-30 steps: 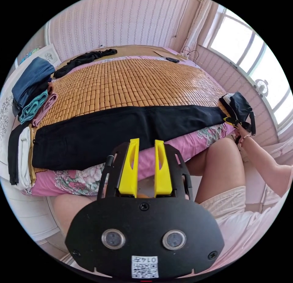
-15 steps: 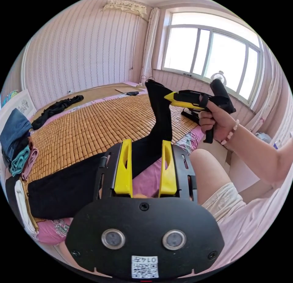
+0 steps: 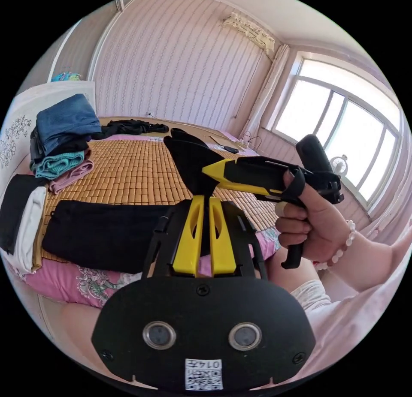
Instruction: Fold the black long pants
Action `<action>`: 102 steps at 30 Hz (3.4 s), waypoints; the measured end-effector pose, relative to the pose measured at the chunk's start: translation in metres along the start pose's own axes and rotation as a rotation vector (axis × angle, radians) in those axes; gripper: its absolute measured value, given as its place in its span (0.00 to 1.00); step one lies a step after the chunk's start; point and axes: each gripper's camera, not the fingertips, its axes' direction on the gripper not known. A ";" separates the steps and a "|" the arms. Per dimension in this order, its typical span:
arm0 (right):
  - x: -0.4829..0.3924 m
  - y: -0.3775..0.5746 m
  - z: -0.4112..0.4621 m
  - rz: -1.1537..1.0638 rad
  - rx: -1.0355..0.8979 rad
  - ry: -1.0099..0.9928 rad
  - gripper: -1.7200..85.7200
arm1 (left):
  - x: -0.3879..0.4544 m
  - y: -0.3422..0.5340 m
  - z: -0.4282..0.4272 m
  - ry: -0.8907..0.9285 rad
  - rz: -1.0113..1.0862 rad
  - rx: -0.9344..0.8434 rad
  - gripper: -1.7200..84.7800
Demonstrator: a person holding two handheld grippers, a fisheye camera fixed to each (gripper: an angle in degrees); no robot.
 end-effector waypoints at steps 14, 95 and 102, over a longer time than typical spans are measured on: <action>0.013 -0.051 0.255 -0.166 -0.366 0.129 0.05 | -0.318 0.051 -0.089 -0.423 -0.616 -0.152 0.02; 0.349 0.178 0.236 -0.166 -0.486 0.692 0.01 | -0.086 0.027 0.157 -0.193 0.014 -0.370 0.01; 0.333 0.151 0.237 -0.190 -0.563 0.722 0.01 | 0.006 0.069 0.233 0.099 0.158 -0.527 0.01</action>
